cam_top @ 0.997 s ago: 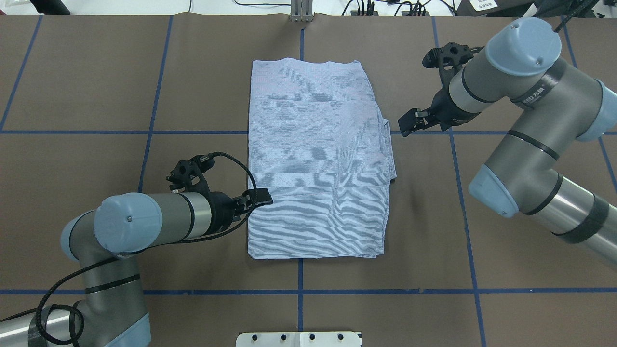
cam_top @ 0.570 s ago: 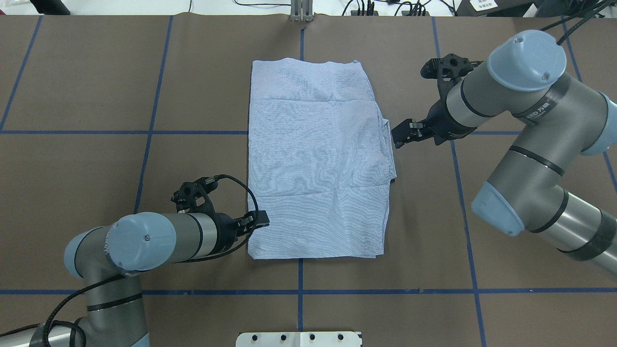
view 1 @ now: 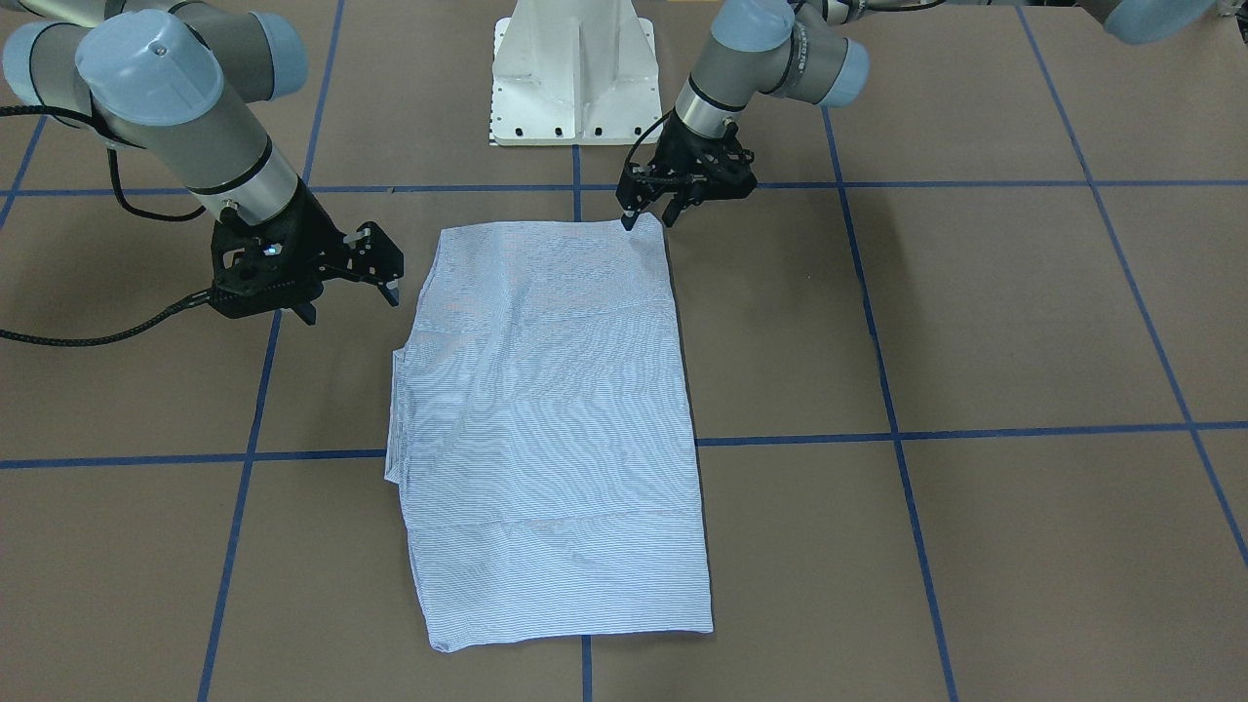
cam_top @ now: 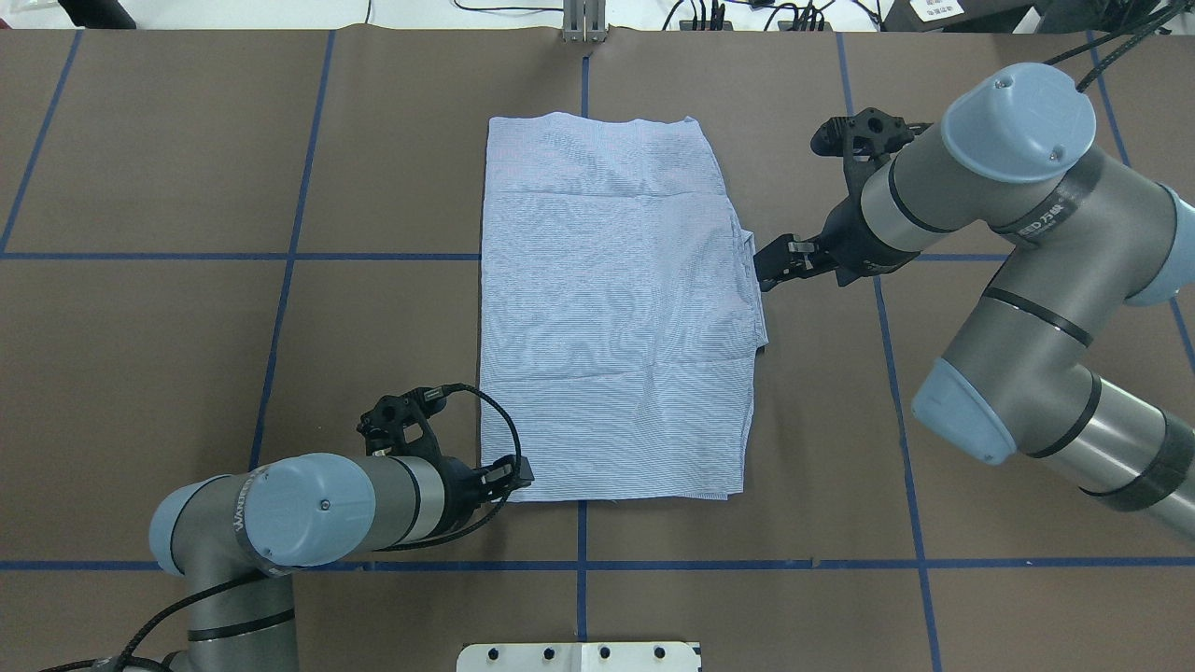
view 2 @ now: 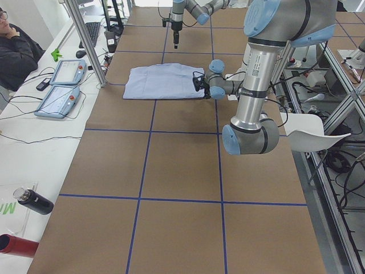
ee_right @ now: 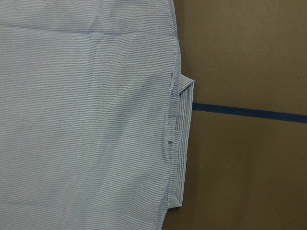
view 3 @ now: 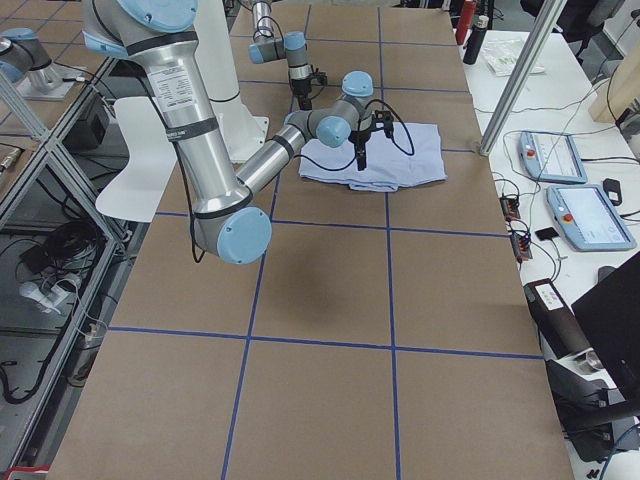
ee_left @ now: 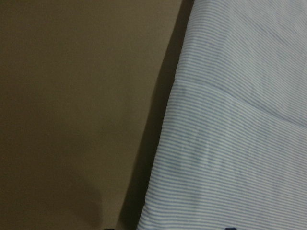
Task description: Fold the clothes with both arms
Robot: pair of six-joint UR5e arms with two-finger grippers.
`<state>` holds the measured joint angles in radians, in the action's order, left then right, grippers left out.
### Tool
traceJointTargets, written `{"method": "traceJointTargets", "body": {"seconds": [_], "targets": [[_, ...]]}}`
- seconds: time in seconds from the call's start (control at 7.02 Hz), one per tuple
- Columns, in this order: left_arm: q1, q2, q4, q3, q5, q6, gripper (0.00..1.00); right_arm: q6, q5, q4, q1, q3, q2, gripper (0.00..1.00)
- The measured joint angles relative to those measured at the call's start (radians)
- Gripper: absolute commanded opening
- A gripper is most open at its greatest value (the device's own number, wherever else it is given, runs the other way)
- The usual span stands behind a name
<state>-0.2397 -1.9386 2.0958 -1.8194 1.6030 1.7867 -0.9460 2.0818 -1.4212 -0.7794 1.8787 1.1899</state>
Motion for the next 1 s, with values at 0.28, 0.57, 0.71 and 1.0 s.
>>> {"method": "traceJointTargets", "body": {"seconds": [0.28,0.57,0.71,1.0], "targets": [[0.006,-0.006,-0.020,-0.006,0.000,0.000,0.57,0.000,0.000,0.000,0.000,-0.002,0.000,1.00],[0.006,-0.007,-0.051,-0.011,0.000,0.000,0.57,0.000,0.000,-0.001,0.001,-0.004,0.000,1.00],[0.005,-0.007,-0.060,-0.011,0.000,0.000,0.57,0.000,-0.001,-0.001,0.002,-0.005,0.000,1.00],[0.002,-0.006,-0.067,-0.009,0.000,0.000,0.57,0.000,-0.004,-0.001,0.003,-0.008,0.000,1.00]]}}
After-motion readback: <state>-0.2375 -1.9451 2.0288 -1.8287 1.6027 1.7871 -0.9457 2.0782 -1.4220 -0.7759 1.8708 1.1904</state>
